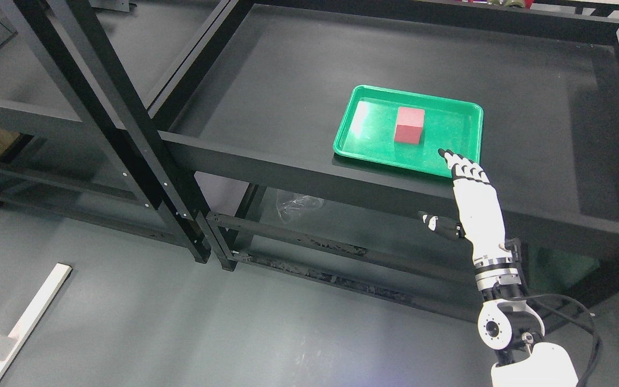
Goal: Pick pink block from left shelf to tray
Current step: 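Reach the right hand over the green tray toward the pink block, then close the right hand fingers around the pink block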
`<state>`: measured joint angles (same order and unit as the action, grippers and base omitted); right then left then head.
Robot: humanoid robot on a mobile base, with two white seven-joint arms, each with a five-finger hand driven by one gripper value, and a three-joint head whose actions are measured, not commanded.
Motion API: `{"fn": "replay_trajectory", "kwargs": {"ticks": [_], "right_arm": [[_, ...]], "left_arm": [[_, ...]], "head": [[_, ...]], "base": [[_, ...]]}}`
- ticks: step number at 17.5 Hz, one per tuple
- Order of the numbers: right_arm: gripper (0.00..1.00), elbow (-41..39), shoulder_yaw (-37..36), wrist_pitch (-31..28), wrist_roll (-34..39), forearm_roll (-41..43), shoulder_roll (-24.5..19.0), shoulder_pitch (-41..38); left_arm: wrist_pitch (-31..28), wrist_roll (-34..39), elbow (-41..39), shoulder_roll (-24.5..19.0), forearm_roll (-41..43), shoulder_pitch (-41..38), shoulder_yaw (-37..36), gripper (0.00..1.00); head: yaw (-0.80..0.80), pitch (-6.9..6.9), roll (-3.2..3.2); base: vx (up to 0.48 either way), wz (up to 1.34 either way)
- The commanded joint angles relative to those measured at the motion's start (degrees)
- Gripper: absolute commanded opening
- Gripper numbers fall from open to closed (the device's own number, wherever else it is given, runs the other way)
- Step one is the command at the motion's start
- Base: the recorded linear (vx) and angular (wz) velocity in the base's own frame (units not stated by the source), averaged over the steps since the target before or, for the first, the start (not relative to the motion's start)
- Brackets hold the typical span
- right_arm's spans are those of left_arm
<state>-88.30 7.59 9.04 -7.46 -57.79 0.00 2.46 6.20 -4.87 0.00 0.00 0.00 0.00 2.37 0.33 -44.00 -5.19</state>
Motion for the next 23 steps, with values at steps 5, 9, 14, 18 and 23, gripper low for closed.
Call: {"fn": "replay_trajectory", "kwargs": {"ticks": [5,9,14,18,23], "right_arm": [[1.00,0.1,0.1,-1.4,0.7,1.5,1.0,0.4],[0.99,0.8,0.3,-3.1,3.5,1.4,1.0,0.5],[0.99,2.3,1.7,-3.1,6.4,1.2,1.2,0.6],[0.99,5.0,1.9,-4.2,11.3,1.3,1.1,1.6],[0.99,7.3,1.9,-6.2,12.1,1.2,1.3,2.4]], "left_arm": [[0.0,0.0,-1.0,-1.0,0.1,1.8,0.0,1.00],[0.0,0.0,-1.0,-1.0,0.0,1.8,0.0,1.00],[0.0,0.0,-1.0,-1.0,0.0,1.8,0.0,1.00],[0.0,0.0,-1.0,-1.0,0.1,1.8,0.0,1.00],[0.0,0.0,-1.0,-1.0,0.0,1.8,0.0,1.00]], "head": [[0.00,0.00,0.00],[0.00,0.00,0.00],[0.00,0.00,0.00],[0.00,0.00,0.00],[0.00,0.00,0.00]], "base": [[0.285,0.07],[0.246,0.06],[0.178,0.04],[0.146,0.04],[0.116,0.03]]}}
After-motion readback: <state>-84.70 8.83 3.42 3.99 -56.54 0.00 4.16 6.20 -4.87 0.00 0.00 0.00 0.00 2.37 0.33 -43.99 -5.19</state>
